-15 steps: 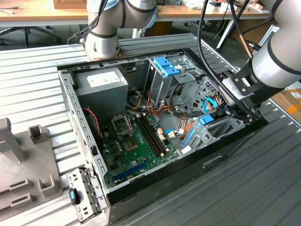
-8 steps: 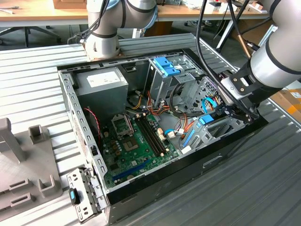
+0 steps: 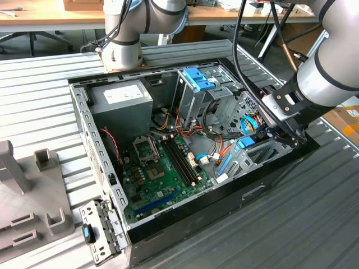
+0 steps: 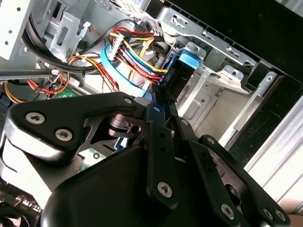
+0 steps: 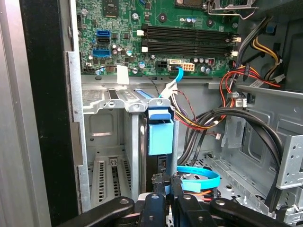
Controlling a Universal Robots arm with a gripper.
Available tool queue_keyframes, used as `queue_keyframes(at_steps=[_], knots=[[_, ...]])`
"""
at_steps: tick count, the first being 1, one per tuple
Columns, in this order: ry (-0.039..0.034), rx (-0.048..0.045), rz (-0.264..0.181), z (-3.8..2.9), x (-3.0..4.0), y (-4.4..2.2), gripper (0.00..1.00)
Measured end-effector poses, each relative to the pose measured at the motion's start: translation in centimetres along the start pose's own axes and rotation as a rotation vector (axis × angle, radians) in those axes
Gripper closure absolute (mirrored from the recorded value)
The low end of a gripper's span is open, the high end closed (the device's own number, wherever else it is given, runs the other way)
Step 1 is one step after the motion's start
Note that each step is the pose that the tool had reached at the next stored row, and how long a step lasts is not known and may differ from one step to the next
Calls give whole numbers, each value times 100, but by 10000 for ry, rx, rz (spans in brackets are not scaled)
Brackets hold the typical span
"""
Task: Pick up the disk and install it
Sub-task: 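Insert the second disk wire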
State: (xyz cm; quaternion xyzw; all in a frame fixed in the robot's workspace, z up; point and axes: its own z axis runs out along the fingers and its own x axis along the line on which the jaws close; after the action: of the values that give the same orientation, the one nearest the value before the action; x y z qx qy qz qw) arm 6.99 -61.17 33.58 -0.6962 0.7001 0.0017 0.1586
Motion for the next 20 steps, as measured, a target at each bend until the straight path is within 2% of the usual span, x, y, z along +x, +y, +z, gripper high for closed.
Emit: queue_keyframes(at_steps=[12, 13, 14, 15, 16, 18, 19, 20], knots=[[6, 0, -1, 39, 9, 9, 83], [0, 1, -1, 43, 10, 10, 82], [0, 1, -1, 44, 10, 10, 76], [0, 1, 0, 44, 10, 10, 76], [4, 0, -1, 42, 10, 10, 70], [5, 0, -1, 42, 10, 10, 70], [2, 0, -1, 25, 5, 6, 70], [4, 0, -1, -22, -5, -5, 70]])
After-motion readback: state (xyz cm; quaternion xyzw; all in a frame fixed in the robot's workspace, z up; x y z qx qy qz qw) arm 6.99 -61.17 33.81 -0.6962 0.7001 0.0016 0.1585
